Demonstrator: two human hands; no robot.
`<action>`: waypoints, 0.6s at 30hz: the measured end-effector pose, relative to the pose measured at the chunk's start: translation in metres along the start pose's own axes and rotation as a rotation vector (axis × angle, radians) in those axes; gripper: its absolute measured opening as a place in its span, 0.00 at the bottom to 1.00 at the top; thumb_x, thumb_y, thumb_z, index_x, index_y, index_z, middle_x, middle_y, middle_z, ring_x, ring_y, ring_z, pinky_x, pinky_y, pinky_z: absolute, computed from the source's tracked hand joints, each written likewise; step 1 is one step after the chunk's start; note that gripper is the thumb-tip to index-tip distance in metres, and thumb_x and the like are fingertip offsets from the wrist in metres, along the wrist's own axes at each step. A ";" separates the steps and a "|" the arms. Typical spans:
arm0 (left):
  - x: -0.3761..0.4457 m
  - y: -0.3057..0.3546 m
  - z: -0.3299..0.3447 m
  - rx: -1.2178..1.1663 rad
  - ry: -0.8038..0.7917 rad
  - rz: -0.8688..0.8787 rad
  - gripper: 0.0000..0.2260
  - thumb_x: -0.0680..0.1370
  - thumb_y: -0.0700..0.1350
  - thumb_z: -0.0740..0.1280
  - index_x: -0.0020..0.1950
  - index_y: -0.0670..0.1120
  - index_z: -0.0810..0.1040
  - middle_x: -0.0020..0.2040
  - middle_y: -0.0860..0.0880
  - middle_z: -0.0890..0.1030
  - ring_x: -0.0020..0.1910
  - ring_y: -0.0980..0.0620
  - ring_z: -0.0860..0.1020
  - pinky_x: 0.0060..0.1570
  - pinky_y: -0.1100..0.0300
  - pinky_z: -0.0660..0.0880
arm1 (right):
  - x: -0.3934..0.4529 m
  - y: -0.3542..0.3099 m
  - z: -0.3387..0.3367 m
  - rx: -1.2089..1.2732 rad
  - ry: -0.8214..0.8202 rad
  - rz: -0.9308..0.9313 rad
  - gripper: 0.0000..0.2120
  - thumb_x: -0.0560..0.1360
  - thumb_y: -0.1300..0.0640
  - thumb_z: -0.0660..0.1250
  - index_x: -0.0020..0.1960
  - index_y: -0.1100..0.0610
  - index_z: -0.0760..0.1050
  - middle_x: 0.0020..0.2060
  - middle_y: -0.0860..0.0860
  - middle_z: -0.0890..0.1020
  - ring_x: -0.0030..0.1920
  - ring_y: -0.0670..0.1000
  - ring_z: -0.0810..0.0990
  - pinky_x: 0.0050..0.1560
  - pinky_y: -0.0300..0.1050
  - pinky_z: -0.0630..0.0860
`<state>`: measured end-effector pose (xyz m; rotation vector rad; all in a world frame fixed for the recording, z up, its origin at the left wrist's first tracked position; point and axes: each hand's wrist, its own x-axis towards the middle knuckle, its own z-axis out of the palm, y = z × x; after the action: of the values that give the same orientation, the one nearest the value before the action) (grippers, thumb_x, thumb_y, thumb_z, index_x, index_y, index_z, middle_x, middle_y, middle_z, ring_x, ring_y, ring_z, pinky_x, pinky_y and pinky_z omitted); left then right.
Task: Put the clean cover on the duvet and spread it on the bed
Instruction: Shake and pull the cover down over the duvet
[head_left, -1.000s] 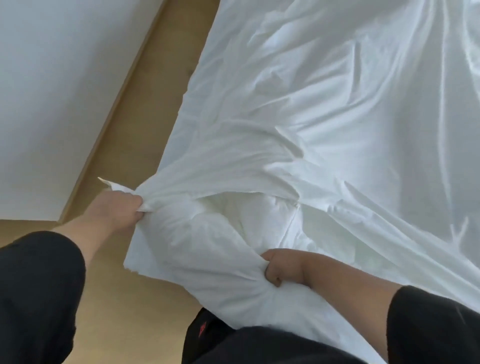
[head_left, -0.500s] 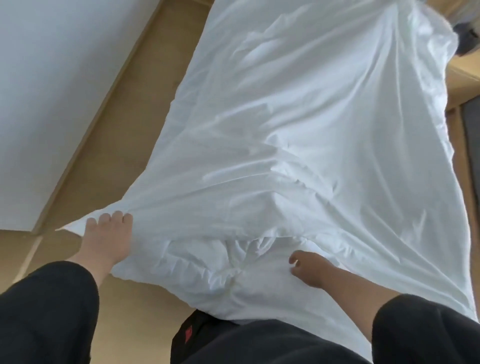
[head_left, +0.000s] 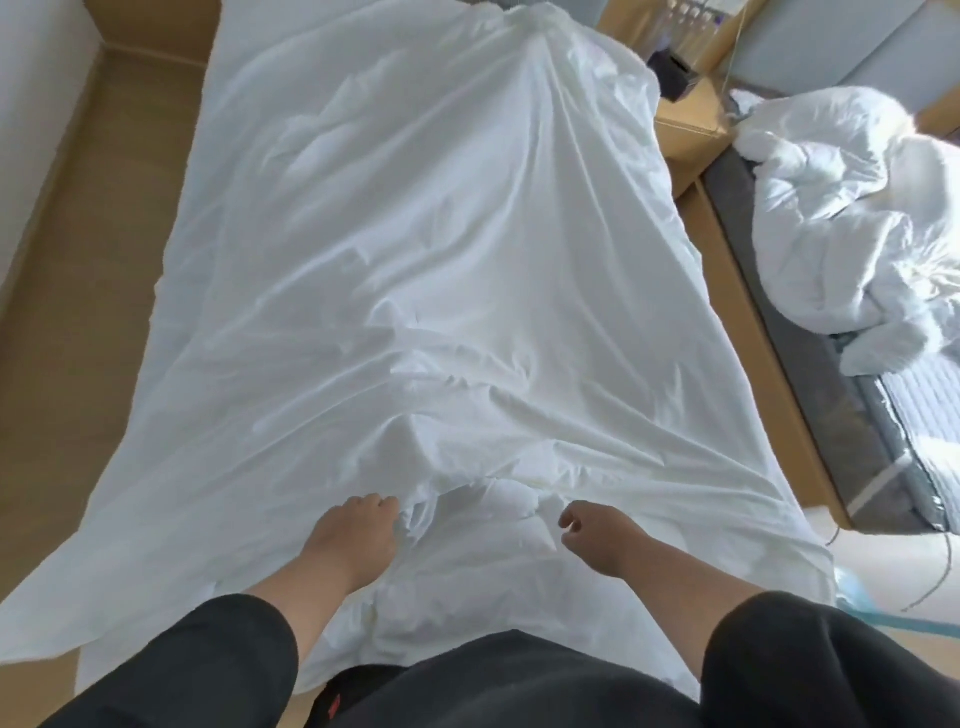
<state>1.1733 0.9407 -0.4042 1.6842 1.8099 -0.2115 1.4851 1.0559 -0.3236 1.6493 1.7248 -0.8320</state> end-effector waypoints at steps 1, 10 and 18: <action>0.004 0.004 -0.002 -0.040 -0.012 -0.035 0.08 0.82 0.48 0.52 0.50 0.49 0.69 0.48 0.49 0.76 0.46 0.47 0.75 0.41 0.55 0.66 | 0.001 0.007 -0.002 0.038 0.011 0.014 0.16 0.78 0.52 0.60 0.64 0.47 0.75 0.60 0.47 0.79 0.57 0.50 0.77 0.56 0.44 0.75; 0.033 0.065 0.022 -1.338 -0.139 -0.735 0.18 0.83 0.55 0.61 0.63 0.42 0.77 0.51 0.45 0.83 0.39 0.47 0.80 0.36 0.56 0.77 | 0.024 0.107 0.012 0.078 0.005 0.180 0.10 0.76 0.56 0.58 0.52 0.52 0.77 0.47 0.48 0.80 0.47 0.51 0.79 0.39 0.42 0.72; 0.087 0.108 0.014 -2.334 0.483 -0.880 0.12 0.79 0.54 0.68 0.60 0.50 0.79 0.58 0.48 0.85 0.59 0.46 0.82 0.54 0.51 0.75 | 0.081 0.160 0.023 0.164 -0.104 0.026 0.10 0.76 0.54 0.58 0.51 0.53 0.78 0.46 0.49 0.82 0.47 0.50 0.80 0.45 0.44 0.75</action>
<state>1.2828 1.0235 -0.4305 -0.7427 1.3163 1.4246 1.6417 1.0923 -0.4064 1.6988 1.5968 -1.0515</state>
